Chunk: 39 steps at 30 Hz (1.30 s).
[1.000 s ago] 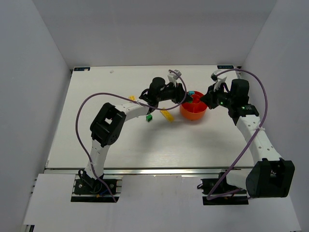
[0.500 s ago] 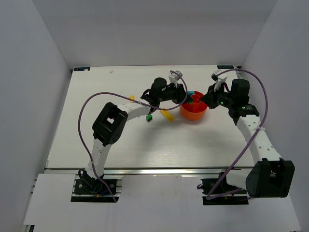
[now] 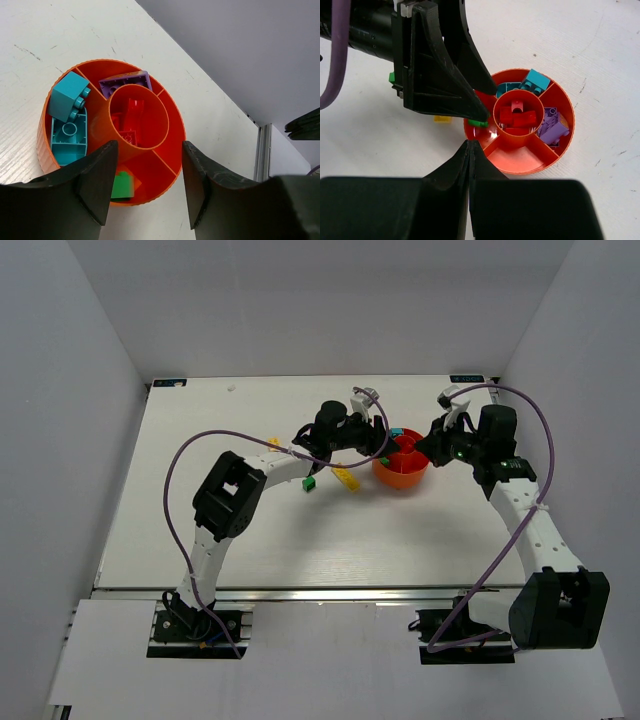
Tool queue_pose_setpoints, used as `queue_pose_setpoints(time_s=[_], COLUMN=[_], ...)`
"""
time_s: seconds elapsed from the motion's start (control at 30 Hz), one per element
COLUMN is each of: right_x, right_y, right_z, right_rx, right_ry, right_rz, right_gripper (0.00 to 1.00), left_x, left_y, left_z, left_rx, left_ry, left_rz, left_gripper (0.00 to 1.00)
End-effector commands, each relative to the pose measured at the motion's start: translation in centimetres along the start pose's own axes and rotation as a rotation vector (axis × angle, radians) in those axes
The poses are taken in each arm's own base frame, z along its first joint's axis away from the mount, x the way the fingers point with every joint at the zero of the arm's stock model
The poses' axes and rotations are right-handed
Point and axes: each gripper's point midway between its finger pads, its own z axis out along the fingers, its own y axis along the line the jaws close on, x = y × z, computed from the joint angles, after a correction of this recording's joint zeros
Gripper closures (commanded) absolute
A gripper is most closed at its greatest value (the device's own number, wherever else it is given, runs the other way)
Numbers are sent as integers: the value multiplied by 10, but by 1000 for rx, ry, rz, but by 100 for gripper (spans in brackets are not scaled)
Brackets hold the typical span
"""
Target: Sort the legos into containers by color
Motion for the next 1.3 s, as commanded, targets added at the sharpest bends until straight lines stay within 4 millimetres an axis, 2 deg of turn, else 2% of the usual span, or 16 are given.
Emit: queue_pose_setpoints(time_s=[0.0, 0.13, 0.2, 0.27, 0.3, 0.33, 0.4, 0.43, 0.47, 0.5, 0.63, 0.67, 0.73, 0.83, 1.0, 1.27], right_x=[-13, -13, -12, -10, -8, -5, -2, 2, 3, 8, 19, 21, 25, 28, 33, 33], right_y=[3, 6, 7, 19, 25, 38, 52, 64, 68, 74, 79, 76, 73, 71, 65, 64], right_z=[-3, -2, -3, -4, -5, -8, -10, -15, -15, -15, -13, -11, -7, -2, 4, 3], right_rx=[-12, -32, -45, -122, -160, -246, -337, -406, -440, -478, -533, -524, -505, -493, -468, -462], right_ry=[-48, -49, -48, -48, -45, -47, -55, -54, -64, -57, -26, -18, 1, 13, 35, 33], right_rz=[-31, -37, -46, -95, -115, -165, -201, -193, -243, -251, -273, -275, -291, -292, -263, -260], right_gripper=[100, 98, 95, 83, 75, 56, 42, 35, 34, 33, 40, 43, 59, 73, 63, 53], left_x=[-37, -47, -69, -80, -85, -101, -98, -82, -85, -73, -4, 5, 37, 62, 87, 90], left_y=[-26, -34, -44, -44, -45, -42, -31, -23, -25, -16, 5, 8, 25, 43, 72, 100], left_z=[-5, -11, -22, -36, -42, -61, -80, -92, -110, -121, -169, -177, -199, -217, -221, -214], left_rx=[33, 38, 41, 5, -24, -113, -217, -276, -320, -356, -461, -483, -559, -642, -738, -833], left_ry=[-56, -72, -114, -138, -141, -159, -120, -48, -25, 30, 352, 385, 488, 564, 657, 672], left_rz=[64, 84, 114, 143, 159, 173, 257, 250, 313, 322, 337, 335, 320, 314, 330, 352], left_gripper=[36, 36, 40, 49, 67, 75, 94, 97, 97, 96, 38, 35, 30, 29, 26, 23])
